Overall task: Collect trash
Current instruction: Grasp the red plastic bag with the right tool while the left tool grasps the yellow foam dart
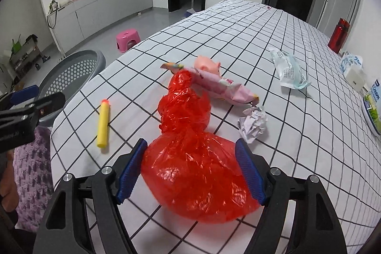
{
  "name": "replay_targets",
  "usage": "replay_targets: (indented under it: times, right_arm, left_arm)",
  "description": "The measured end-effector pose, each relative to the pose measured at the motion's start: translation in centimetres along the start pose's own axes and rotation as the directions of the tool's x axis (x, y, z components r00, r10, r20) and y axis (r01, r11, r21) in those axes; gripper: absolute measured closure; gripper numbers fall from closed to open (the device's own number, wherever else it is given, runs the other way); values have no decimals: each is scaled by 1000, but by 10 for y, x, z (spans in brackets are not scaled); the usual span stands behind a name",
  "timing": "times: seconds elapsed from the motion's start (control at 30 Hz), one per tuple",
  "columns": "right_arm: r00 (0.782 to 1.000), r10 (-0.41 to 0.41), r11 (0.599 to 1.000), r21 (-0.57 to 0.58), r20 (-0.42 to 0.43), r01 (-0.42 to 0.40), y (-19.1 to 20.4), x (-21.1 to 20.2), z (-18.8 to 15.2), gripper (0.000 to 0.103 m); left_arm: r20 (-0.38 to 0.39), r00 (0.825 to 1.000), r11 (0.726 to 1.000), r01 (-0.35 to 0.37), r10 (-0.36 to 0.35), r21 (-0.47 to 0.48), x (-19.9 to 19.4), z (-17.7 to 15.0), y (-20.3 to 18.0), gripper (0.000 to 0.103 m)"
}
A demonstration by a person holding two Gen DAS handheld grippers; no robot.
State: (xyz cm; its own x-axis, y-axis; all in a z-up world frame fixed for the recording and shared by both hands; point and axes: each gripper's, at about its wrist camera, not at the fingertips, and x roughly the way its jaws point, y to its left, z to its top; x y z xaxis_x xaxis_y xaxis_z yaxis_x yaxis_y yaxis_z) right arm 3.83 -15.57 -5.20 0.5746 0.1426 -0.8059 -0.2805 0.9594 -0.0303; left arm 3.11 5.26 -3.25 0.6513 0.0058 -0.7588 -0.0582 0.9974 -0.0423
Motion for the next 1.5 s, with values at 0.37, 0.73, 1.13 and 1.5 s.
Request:
replay_targets:
  times: [0.37, 0.73, 1.13, 1.5]
  right_arm:
    - [997, 75, 996, 47, 27, -76, -6, 12, -10, 75]
    - [965, 177, 969, 138, 195, -206, -32, -21, -19, 80]
    - [937, 225, 937, 206, 268, -283, -57, -37, -23, 80]
    - [936, 217, 936, 213, 277, -280, -59, -41, -26, 80]
  left_arm:
    - [-30, 1000, 1000, -4, 3, -16, 7, -12, -11, 10]
    - [-44, 999, 1000, -21, 21, -1, 12, -24, -40, 10]
    - [-54, 998, 999, -26, 25, -22, 32, -13, -69, 21]
    - [-81, 997, 999, -5, 8, 36, 42, -20, -86, 90]
